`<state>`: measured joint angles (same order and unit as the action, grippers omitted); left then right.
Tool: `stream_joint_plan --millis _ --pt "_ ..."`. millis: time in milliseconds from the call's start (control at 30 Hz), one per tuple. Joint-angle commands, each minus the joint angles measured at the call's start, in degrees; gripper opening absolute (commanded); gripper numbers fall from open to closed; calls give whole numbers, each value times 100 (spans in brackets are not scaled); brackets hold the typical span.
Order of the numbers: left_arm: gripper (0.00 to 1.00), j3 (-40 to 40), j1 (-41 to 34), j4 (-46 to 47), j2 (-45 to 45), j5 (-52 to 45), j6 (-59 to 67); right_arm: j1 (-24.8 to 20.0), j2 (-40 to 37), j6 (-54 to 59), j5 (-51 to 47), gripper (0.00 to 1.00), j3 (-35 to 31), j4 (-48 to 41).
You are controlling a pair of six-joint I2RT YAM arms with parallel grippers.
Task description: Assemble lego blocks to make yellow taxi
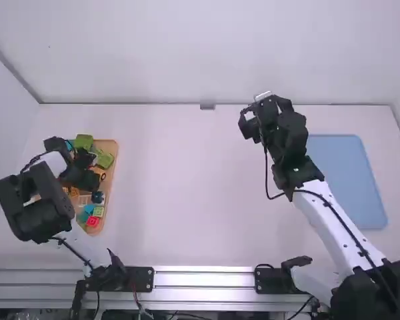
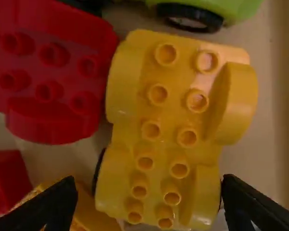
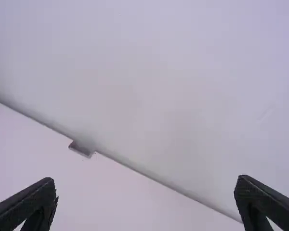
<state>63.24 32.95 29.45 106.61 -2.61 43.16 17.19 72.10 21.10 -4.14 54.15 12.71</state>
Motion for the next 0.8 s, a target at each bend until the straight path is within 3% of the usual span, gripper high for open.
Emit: stream_joint_plan --millis 0,267,400,500,767 --pt "78 -111 44 -55 9 -107 39 11 24 -31 -15 98 208 17" --pt "76 -345 37 -439 9 -334 39 11 24 -33 -15 98 208 15" --pt "67 -376 39 -457 9 -297 37 13 24 -33 -15 98 208 20" --pt "55 -358 44 -446 9 -232 15 11 24 -31 -15 98 208 37" --pt "53 232 13 208 -79 -254 -557 11 24 -33 -17 98 208 33"
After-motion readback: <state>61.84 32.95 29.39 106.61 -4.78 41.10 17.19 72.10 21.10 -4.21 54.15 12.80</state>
